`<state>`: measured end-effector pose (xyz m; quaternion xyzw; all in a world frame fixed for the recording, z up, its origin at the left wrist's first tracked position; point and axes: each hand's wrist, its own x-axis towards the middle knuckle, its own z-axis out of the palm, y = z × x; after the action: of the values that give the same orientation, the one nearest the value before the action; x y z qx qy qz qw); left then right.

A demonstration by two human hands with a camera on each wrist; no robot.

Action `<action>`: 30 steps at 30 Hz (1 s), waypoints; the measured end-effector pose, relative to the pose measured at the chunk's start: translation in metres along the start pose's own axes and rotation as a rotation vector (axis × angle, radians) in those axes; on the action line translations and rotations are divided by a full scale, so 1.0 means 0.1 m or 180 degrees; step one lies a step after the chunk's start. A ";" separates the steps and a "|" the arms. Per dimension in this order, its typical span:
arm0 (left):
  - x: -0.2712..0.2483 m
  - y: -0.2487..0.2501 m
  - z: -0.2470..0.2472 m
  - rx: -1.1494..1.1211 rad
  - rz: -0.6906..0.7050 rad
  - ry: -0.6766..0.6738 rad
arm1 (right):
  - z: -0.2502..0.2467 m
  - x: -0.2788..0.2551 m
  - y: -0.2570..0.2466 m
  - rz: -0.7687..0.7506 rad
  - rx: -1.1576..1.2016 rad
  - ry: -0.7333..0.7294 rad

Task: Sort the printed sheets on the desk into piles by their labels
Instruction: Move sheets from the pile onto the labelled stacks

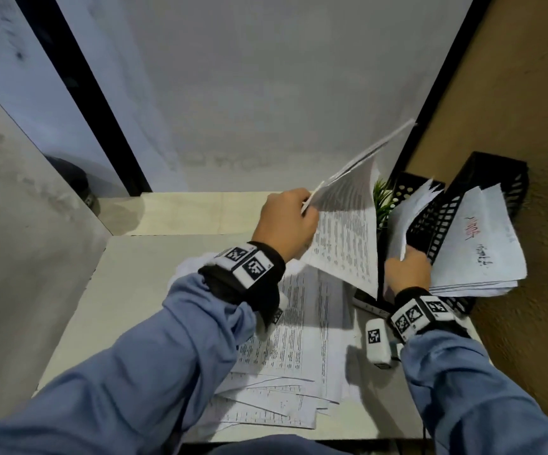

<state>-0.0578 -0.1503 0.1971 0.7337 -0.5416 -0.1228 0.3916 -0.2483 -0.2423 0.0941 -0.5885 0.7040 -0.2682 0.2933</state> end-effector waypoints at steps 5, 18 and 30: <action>0.18 0.32 0.13 0.0096 0.0166 -0.0076 | -0.33 0.09 -0.10 -0.0506 -0.0237 0.0086; 0.24 0.92 0.22 0.0191 0.0750 0.0290 | -0.67 0.18 -0.16 -0.0487 0.0153 0.0153; 0.34 0.79 1.05 0.0026 0.0129 -0.0555 | -0.78 0.11 -0.24 -0.0772 0.0152 0.0146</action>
<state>-0.1635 -0.2351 0.1913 0.7107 -0.5889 -0.1760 0.3422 -0.2909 -0.2545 0.1638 -0.6559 0.6276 -0.3318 0.2564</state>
